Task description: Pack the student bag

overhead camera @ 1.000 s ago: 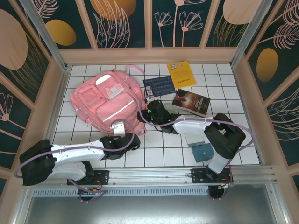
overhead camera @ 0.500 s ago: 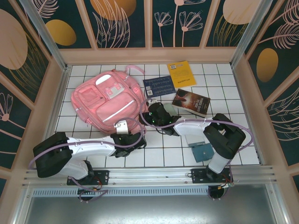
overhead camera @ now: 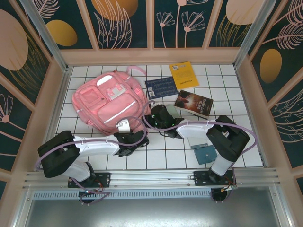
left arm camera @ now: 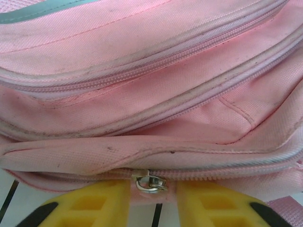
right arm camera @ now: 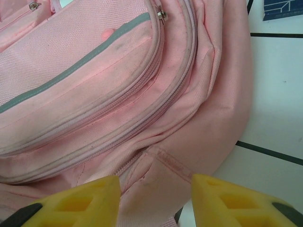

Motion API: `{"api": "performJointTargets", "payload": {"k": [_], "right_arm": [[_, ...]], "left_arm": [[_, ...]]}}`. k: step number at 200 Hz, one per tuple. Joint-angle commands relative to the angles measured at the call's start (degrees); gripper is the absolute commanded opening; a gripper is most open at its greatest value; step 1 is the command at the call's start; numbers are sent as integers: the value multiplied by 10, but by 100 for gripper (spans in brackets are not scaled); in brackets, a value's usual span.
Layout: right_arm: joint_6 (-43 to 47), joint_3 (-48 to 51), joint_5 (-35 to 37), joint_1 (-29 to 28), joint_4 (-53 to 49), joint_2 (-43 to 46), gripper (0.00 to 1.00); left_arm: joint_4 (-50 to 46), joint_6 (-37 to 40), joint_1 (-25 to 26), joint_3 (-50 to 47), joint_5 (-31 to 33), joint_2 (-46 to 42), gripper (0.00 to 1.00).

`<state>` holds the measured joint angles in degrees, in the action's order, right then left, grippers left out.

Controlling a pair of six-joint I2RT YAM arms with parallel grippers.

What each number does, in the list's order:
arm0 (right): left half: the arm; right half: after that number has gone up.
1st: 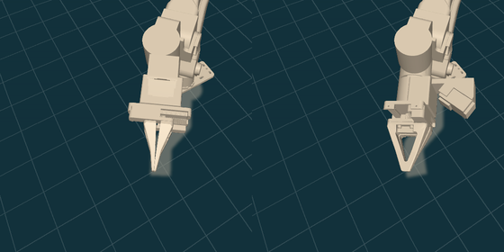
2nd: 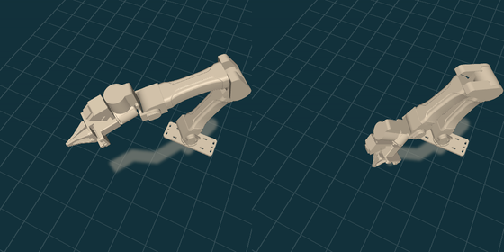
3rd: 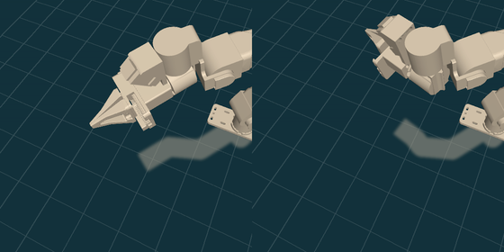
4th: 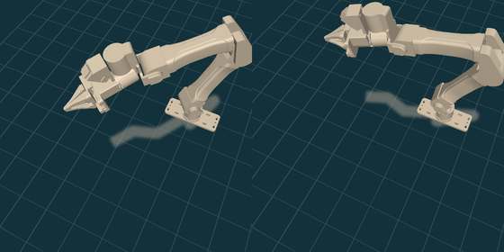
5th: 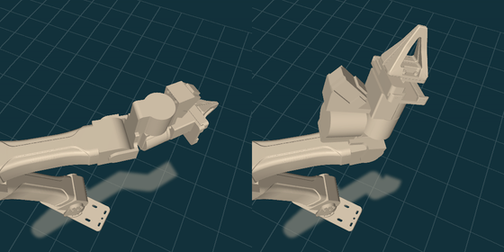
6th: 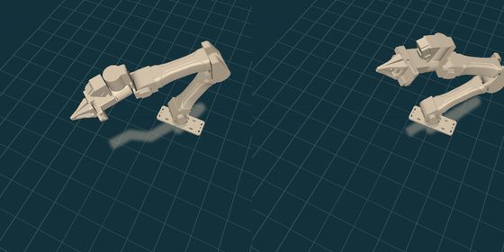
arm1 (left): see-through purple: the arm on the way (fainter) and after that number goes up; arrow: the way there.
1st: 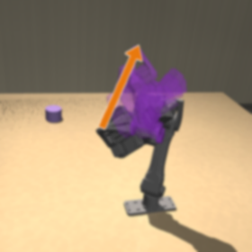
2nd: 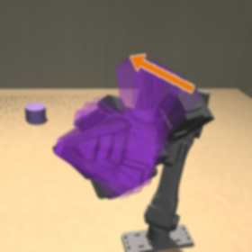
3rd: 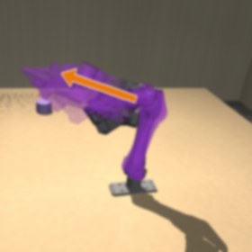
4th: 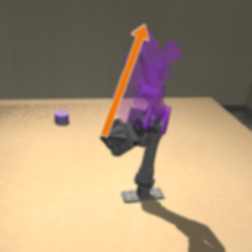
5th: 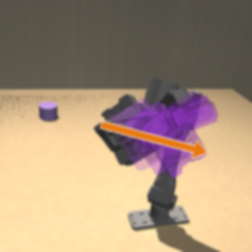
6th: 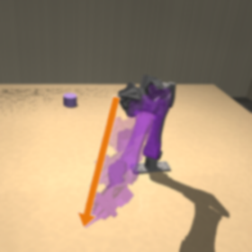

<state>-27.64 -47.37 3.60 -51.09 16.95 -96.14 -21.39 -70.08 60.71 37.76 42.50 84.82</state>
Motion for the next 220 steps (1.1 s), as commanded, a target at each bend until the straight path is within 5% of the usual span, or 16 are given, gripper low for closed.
{"api": "performJointTargets", "payload": {"k": [1, 29, 83, 220], "right_arm": [[-10, 11, 1, 2, 12, 20, 44], [-10, 10, 0, 2, 13, 19, 44], [-9, 7, -2, 2, 14, 15, 44], [-102, -43, -25, 0, -25, -56, 53]], "left_arm": [[8, 17, -12, 8, 7, 18, 27], [2, 18, -13, 6, 5, 16, 10], [-8, 19, -14, -2, -15, -19, 0], [86, 125, -13, -88, -135, -202, 0]]}}
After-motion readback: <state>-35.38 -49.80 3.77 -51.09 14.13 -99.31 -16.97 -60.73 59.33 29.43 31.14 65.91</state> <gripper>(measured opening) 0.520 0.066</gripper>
